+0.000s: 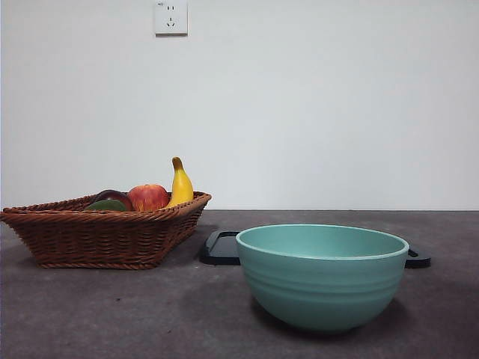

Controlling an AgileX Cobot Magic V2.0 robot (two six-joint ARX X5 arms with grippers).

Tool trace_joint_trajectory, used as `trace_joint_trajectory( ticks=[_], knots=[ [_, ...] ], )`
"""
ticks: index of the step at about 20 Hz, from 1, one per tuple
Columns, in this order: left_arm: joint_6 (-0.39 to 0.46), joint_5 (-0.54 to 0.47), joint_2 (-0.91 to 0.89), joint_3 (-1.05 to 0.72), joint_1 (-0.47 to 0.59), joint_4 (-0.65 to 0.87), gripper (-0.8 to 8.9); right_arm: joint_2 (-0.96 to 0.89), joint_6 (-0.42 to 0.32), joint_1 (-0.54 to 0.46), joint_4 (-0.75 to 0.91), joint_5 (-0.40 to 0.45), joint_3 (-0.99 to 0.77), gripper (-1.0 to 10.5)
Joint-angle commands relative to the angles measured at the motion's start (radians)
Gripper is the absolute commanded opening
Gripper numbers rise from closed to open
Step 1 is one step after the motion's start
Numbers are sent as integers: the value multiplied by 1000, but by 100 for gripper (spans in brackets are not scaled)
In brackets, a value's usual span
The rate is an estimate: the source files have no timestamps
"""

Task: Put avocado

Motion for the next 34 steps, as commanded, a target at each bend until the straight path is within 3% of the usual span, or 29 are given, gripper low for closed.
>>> trace_joint_trajectory(
  ticks=[1, 6, 9, 14, 20, 28, 34],
  knots=[
    [-162, 0, -1, -10, 2, 7, 8, -3, 113, -2, 6, -3, 0, 7],
    [-189, 31, 1, 38, 2, -10, 9, -3, 177, -2, 5, -9, 44, 7],
    [-237, 44, 13, 99, 2, -76, 9, -2, 186, -2, 4, -6, 96, 7],
    [-237, 52, 78, 224, 2, -171, 9, 35, 189, -2, -56, -10, 218, 6],
    [-138, 190, 216, 397, 2, -270, 9, 164, 136, 0, -231, -85, 408, 7],
    [34, 484, 463, 623, 2, -486, 9, 451, -1, 19, -581, -283, 718, 7],
    [123, 609, 597, 750, -21, -647, 9, 631, -92, 94, -812, -336, 916, 7]
  ],
)
